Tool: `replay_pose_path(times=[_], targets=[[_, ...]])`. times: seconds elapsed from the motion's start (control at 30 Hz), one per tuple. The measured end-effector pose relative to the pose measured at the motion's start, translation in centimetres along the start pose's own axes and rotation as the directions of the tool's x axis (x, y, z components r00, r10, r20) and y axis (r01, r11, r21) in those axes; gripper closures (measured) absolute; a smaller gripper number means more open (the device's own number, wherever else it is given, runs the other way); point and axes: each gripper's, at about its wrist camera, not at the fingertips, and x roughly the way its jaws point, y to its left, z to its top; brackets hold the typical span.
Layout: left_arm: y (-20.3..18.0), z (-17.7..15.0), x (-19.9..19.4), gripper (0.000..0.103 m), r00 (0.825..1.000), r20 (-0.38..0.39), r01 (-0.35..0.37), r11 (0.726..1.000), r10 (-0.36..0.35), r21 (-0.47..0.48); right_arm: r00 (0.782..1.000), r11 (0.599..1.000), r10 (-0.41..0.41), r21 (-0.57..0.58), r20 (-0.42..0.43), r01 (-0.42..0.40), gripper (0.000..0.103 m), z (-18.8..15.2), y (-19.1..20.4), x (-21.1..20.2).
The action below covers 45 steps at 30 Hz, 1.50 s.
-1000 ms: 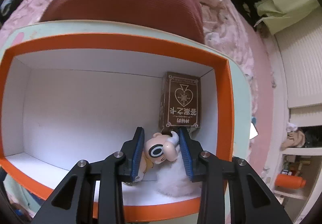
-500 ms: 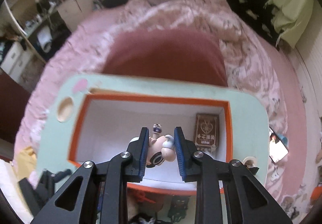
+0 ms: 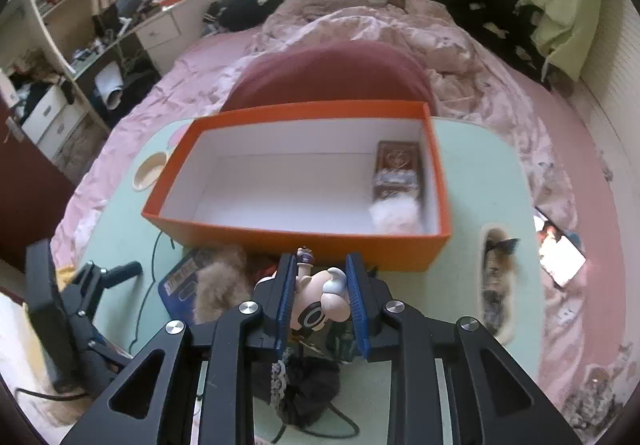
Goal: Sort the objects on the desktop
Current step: 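Lift the figurine out and set it beside the toy car, then grasp the white fluffy pom-pom in the box with the left tool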
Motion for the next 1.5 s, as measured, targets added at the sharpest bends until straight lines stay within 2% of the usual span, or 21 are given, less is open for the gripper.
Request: replay_pose_path(times=[0.03,0.07,0.13,0.2,0.3,0.37,0.47,0.57,0.7,0.73,1.0,1.1,1.13,1.2,1.27,1.4,1.47,1.5], targets=[[0.0,0.0,0.0,0.000,1.000,0.000,0.000,1.000,0.000,0.000,0.999,1.000,0.013,-0.001,0.030,-0.013,0.071,-0.4,0.1,0.0],[0.0,0.0,0.0,0.000,1.000,0.000,0.000,1.000,0.000,0.000,0.998,1.000,0.024,0.002,0.057,-0.024,0.052,-0.7,0.2,0.0],[0.0,0.0,0.0,0.000,1.000,0.000,0.000,1.000,0.000,0.000,0.990,0.999,0.033,0.005,0.135,-0.034,0.032,-1.9,0.3,-1.0],[0.0,0.0,0.0,0.000,1.000,0.000,-0.001,1.000,0.001,0.000,0.982,1.000,0.024,-0.015,0.190,-0.022,0.030,-3.2,0.7,-2.0],[0.0,0.0,0.0,0.000,1.000,0.000,-0.001,1.000,0.001,-0.001,0.974,0.999,-0.001,-0.046,0.225,0.012,0.028,-6.1,1.0,-3.2],[0.0,0.0,0.0,0.000,1.000,0.000,-0.001,1.000,0.001,-0.001,0.967,0.998,0.003,-0.056,0.255,0.012,0.020,-8.3,0.9,-3.8],[0.0,0.0,0.0,0.000,1.000,-0.001,-0.002,1.000,0.002,-0.001,0.946,0.997,-0.016,-0.066,0.323,0.039,0.017,-12.1,0.9,-4.2],[0.1,0.0,0.1,0.000,1.000,-0.003,-0.002,1.000,0.002,-0.001,0.948,0.993,-0.051,-0.084,0.315,0.081,0.016,-14.1,1.2,-3.2],[0.1,-0.1,0.1,0.000,1.000,-0.002,-0.003,1.000,0.003,-0.002,0.970,0.987,-0.102,-0.103,0.220,0.127,0.009,-14.3,1.4,0.2],[0.0,-0.1,0.1,0.000,1.000,-0.002,-0.005,1.000,0.005,0.001,0.956,0.981,-0.130,-0.103,0.261,0.162,0.000,-14.4,1.6,0.5],[0.0,-0.2,0.1,0.000,1.000,-0.002,-0.008,1.000,0.008,-0.001,0.950,0.985,-0.119,-0.082,0.290,0.149,0.000,-14.4,1.1,0.1],[0.4,-0.4,-0.3,0.000,0.998,0.006,-0.058,0.998,0.058,-0.032,0.950,0.986,-0.119,-0.081,0.290,0.148,0.000,-14.4,1.0,0.1],[0.6,-0.4,-0.6,0.000,0.996,0.020,-0.091,0.995,0.092,-0.045,0.950,0.986,-0.118,-0.082,0.290,0.148,0.000,-14.5,1.0,0.2],[0.7,-0.2,-2.0,0.005,0.992,0.073,-0.099,0.994,0.103,-0.053,0.949,0.986,-0.118,-0.082,0.291,0.147,0.000,-14.8,1.0,0.2],[0.2,0.8,-4.3,0.009,0.989,0.128,-0.064,0.997,0.069,-0.041,0.950,0.986,-0.117,-0.082,0.291,0.147,0.000,-14.8,1.0,0.4],[-2.2,6.3,-8.0,0.010,0.982,0.166,0.088,0.995,-0.093,0.038,0.949,0.986,-0.117,-0.081,0.291,0.147,0.000,-14.9,1.0,0.3],[-3.3,10.1,-8.0,0.015,0.968,0.113,0.222,0.974,-0.226,0.042,0.949,0.986,-0.117,-0.082,0.291,0.147,0.000,-14.9,1.0,0.3],[-3.5,11.7,-7.3,0.016,0.951,0.064,0.301,0.953,-0.302,0.030,0.949,0.986,-0.117,-0.081,0.292,0.146,0.000,-14.9,1.0,0.3]])
